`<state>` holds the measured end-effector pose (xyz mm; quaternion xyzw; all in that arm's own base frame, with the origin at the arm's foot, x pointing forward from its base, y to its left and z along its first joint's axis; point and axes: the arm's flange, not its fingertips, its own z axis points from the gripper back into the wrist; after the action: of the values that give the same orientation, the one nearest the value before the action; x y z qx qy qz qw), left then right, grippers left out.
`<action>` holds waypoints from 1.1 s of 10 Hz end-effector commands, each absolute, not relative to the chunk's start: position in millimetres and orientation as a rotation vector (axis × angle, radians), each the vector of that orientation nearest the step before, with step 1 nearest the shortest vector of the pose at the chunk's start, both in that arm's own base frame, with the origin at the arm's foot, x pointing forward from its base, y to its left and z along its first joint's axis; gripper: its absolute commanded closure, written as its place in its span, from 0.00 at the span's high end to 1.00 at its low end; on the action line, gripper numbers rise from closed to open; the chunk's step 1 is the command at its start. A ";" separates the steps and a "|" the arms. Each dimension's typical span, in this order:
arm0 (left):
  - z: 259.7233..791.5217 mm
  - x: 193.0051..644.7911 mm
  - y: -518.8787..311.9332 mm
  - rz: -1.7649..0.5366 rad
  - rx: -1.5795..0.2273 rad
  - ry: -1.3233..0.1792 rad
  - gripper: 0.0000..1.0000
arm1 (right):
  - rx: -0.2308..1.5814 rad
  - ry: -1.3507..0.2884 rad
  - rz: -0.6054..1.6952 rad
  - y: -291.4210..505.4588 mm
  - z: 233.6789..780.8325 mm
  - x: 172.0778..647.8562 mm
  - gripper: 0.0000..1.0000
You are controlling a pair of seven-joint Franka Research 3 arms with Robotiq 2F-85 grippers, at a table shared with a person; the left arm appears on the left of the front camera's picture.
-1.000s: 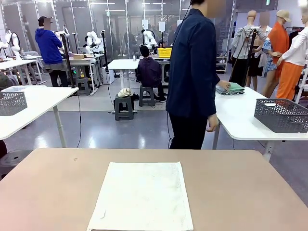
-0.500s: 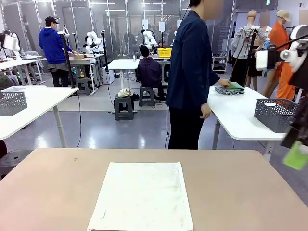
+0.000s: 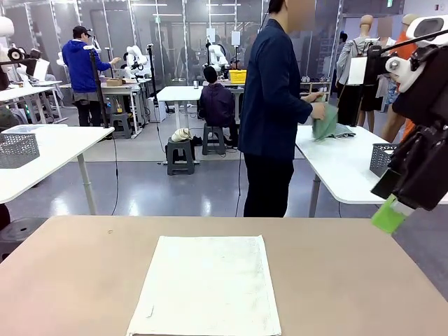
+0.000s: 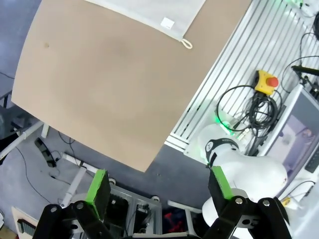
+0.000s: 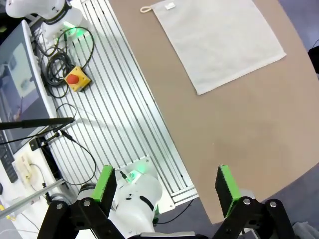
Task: Fold the towels and place them in the basket.
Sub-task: When a person lays out a Towel with hook on the table, fold it in half twice.
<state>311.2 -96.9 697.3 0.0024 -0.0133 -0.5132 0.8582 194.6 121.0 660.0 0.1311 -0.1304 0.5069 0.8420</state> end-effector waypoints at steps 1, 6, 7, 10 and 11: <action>699.0 305.1 -96.5 -1.091 0.010 -0.036 1.00 | 0.277 -0.274 1.067 118.5 661.0 192.1 1.00; 699.4 308.1 -98.6 -1.086 0.007 -0.035 1.00 | 0.276 -0.279 1.071 120.7 661.4 194.0 1.00; 677.9 304.6 -117.0 -1.159 -0.008 -0.096 1.00 | 0.285 -0.279 1.130 137.8 650.2 193.8 1.00; 618.9 288.4 -164.9 -1.304 -0.034 -0.157 1.00 | 0.320 -0.231 1.285 180.9 607.7 186.2 1.00; 598.7 281.1 -177.9 -1.342 -0.040 -0.162 1.00 | 0.316 -0.222 1.339 192.1 593.6 180.7 1.00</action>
<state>290.7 -176.8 619.5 -0.0117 -0.0574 -0.5989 0.7987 180.0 184.0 607.4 0.1376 -0.0962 0.5866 0.7923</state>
